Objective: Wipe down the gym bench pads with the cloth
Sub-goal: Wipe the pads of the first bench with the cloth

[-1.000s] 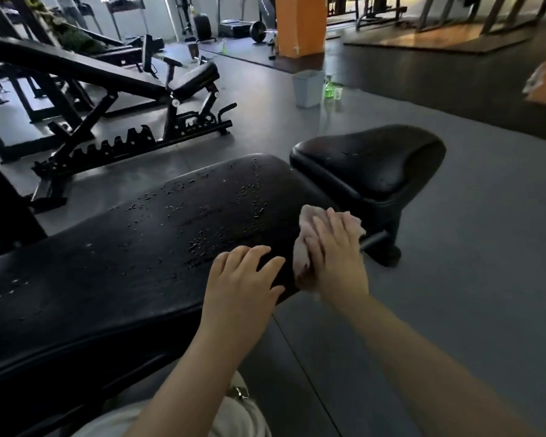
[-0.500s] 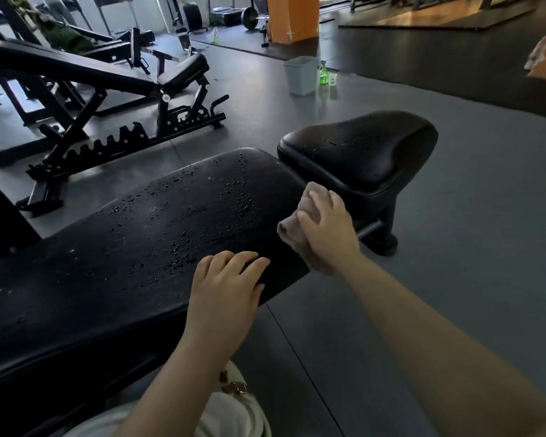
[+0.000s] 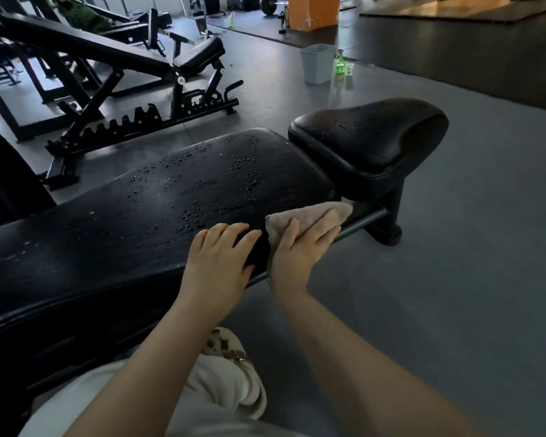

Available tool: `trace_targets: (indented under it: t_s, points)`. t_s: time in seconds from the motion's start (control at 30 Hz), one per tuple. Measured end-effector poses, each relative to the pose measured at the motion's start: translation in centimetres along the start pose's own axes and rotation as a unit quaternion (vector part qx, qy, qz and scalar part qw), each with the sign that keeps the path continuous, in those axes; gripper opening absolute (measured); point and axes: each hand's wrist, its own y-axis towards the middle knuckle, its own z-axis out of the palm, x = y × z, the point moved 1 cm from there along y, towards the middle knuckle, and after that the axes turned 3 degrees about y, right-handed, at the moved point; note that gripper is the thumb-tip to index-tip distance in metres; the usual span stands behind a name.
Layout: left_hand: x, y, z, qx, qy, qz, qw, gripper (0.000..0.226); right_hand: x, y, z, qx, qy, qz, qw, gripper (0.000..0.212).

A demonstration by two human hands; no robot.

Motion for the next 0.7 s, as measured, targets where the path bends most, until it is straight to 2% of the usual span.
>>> trace_targets:
  t_s: [0.2, 0.4, 0.5, 0.6, 0.7]
  points:
    - [1.3, -2.6, -0.1, 0.010, 0.020, -0.018, 1.000, 0.073, 0.2, -3.0, 1.5, 0.068, 0.047, 0.104, 0.991, 0.075]
    - [2.3, -4.0, -0.3, 0.012, 0.031, -0.036, 0.999, 0.078, 1.9, 0.8, 0.6, -0.016, 0.075, 0.153, 0.985, 0.076]
    - [2.5, -4.5, -0.5, 0.003, 0.020, -0.041, 0.999, 0.085, 2.2, 0.1, 1.2, -0.028, 0.059, 0.159, 0.985, 0.076]
    - [2.6, -4.8, -0.3, -0.005, -0.004, -0.026, 1.000, 0.093, 1.9, -2.0, 2.4, 0.013, 0.037, 0.155, 0.987, 0.081]
    - [2.5, -4.9, 0.2, -0.018, -0.030, 0.001, 0.999, 0.084, 1.7, -4.0, 3.1, 0.082, 0.031, 0.174, 0.981, 0.088]
